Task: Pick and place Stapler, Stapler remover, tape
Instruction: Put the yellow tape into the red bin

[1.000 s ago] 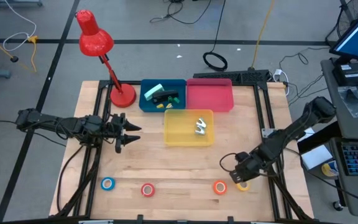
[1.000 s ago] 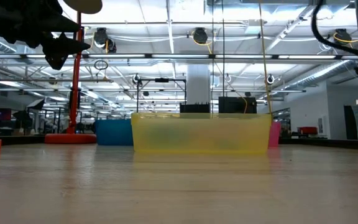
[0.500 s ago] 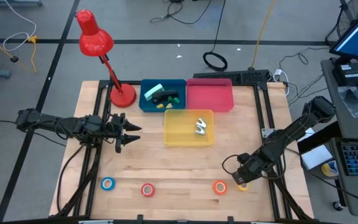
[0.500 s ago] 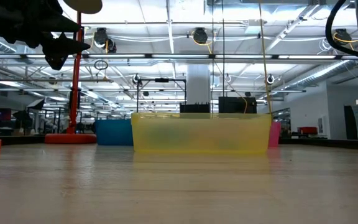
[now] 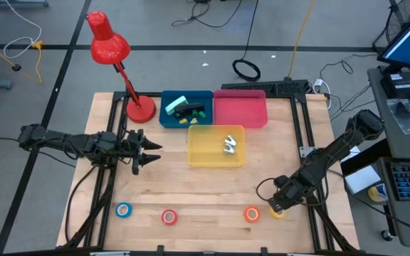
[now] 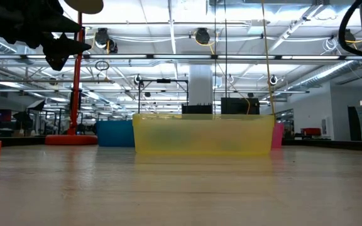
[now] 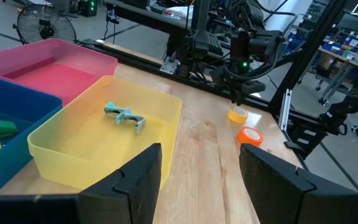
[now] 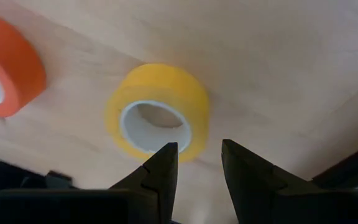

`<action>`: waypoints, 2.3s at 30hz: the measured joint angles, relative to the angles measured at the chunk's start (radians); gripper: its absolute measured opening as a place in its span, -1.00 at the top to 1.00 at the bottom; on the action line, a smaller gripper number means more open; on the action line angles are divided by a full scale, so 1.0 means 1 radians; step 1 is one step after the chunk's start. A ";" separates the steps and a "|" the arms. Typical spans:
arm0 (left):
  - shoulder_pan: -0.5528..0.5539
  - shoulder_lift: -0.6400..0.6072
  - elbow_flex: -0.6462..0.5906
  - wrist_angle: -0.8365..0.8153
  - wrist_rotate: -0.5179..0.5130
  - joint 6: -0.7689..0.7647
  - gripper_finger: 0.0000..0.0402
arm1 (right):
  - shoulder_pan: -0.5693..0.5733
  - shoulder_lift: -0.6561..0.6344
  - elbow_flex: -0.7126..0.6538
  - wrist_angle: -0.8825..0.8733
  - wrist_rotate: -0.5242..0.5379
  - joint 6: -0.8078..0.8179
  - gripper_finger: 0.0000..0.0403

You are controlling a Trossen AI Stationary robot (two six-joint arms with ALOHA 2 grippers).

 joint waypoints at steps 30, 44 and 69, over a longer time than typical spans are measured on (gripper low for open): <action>0.000 0.000 0.000 0.000 -0.001 0.000 -0.08 | 0.009 -0.002 -0.157 0.210 0.065 -0.003 0.42; 0.000 0.000 0.000 0.002 -0.044 -0.022 -0.08 | -0.005 -0.025 -0.206 0.224 0.051 -0.056 0.85; 0.002 0.000 0.000 -0.016 -0.049 -0.023 -0.08 | -0.926 -0.359 0.010 0.241 0.473 -0.992 0.85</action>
